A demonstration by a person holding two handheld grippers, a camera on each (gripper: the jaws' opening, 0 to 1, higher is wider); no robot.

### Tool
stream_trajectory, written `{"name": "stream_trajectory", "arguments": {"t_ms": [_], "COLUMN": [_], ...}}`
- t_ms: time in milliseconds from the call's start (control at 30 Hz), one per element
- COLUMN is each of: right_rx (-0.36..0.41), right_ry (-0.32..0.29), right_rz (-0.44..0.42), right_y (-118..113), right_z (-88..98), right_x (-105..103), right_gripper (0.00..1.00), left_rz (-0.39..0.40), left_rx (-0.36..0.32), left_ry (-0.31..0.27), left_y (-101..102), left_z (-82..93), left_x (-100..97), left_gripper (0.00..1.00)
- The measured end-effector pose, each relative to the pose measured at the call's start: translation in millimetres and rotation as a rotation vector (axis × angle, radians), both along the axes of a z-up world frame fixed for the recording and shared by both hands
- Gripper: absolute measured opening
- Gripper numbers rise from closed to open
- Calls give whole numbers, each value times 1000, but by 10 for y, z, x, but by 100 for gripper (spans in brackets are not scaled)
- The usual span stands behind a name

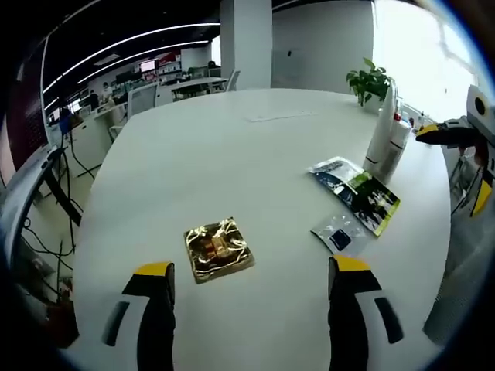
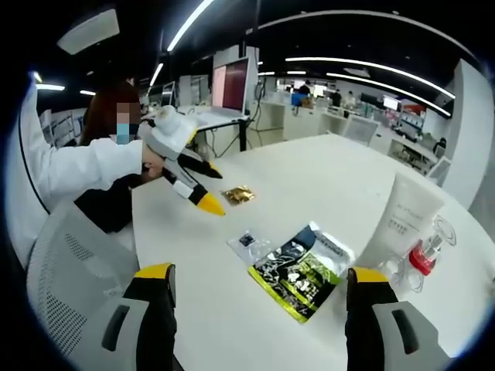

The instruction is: Arrange the skincare products in the storage area until every visible bottle or jar stands upright without overlapping.

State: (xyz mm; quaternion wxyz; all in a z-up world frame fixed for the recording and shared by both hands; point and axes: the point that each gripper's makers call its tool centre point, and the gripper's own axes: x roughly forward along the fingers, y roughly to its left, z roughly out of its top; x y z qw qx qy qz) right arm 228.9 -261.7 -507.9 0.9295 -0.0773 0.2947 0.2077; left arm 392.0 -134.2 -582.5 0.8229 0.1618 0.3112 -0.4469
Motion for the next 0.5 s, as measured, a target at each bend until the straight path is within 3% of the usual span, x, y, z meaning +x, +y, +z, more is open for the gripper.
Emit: {"name": "stream_trajectory", "arguments": {"t_ms": [333,500], "right_rx": [1,1], "right_ry": [13,20], "right_rz": [3,0], "right_y": [9,-5], "right_z": [-43,-64], "right_x": [18,22], "right_gripper": [94,94], "left_rz": [52,47], "left_rx": [-21,4], "left_ry": [13,12], "left_y": [10,4], "left_z": [-145,-201], "left_x": [146,212], "left_gripper": [68,68]}}
